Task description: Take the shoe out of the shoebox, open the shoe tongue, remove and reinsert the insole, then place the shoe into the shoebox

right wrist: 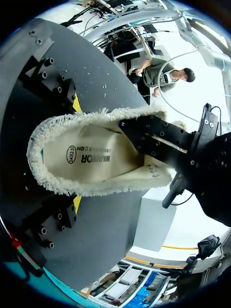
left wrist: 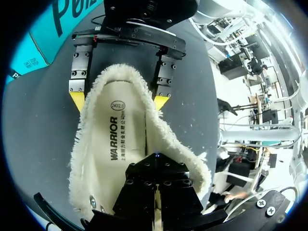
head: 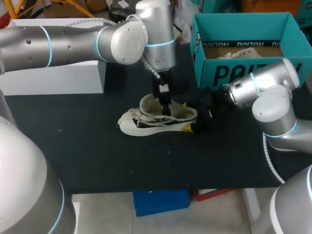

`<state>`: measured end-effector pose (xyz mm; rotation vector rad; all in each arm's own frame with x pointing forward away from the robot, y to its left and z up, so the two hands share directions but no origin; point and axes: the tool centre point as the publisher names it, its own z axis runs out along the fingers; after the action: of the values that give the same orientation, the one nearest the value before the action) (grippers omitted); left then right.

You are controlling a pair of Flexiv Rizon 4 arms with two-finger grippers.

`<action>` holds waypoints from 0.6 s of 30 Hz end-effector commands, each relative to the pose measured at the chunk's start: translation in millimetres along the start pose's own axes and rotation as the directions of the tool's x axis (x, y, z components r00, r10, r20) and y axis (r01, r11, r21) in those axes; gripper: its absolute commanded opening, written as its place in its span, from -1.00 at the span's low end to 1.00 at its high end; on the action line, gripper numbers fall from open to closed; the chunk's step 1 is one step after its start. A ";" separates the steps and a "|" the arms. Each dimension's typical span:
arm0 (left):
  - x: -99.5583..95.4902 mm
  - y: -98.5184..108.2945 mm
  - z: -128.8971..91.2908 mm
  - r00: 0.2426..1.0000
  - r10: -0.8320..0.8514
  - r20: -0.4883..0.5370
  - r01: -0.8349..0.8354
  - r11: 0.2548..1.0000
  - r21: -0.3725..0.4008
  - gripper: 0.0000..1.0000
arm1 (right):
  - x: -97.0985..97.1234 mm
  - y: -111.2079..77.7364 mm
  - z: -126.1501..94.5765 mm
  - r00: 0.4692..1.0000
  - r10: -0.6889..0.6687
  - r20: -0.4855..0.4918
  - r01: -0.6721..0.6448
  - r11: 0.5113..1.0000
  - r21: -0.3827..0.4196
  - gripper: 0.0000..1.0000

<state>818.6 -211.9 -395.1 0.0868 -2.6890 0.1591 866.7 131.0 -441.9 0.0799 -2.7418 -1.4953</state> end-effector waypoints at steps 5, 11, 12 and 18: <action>-1.0 0.2 10.7 1.000 -0.009 0.001 0.009 1.000 0.005 -1.00 | -1.4 -2.4 1.4 1.000 0.001 0.002 -0.001 1.000 0.001 -1.00; -2.6 0.3 10.6 0.999 -0.021 0.028 0.021 1.000 -0.003 -0.45 | -1.4 -2.4 1.4 1.000 0.001 0.002 -0.001 1.000 0.001 -1.00; -3.0 0.2 11.0 0.999 -0.024 0.033 0.024 1.000 -0.005 -0.45 | -1.4 -2.4 1.4 1.000 0.001 0.002 -0.001 1.000 0.001 -1.00; -5.1 1.0 12.7 0.997 -0.041 0.062 0.042 0.999 -0.026 -0.10 | -1.4 -2.4 1.4 1.000 0.001 0.002 -0.001 1.000 0.001 -1.00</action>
<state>823.8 -211.0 -406.7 0.1371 -2.7396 0.1245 866.2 131.1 -442.0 0.0818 -2.7416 -1.4953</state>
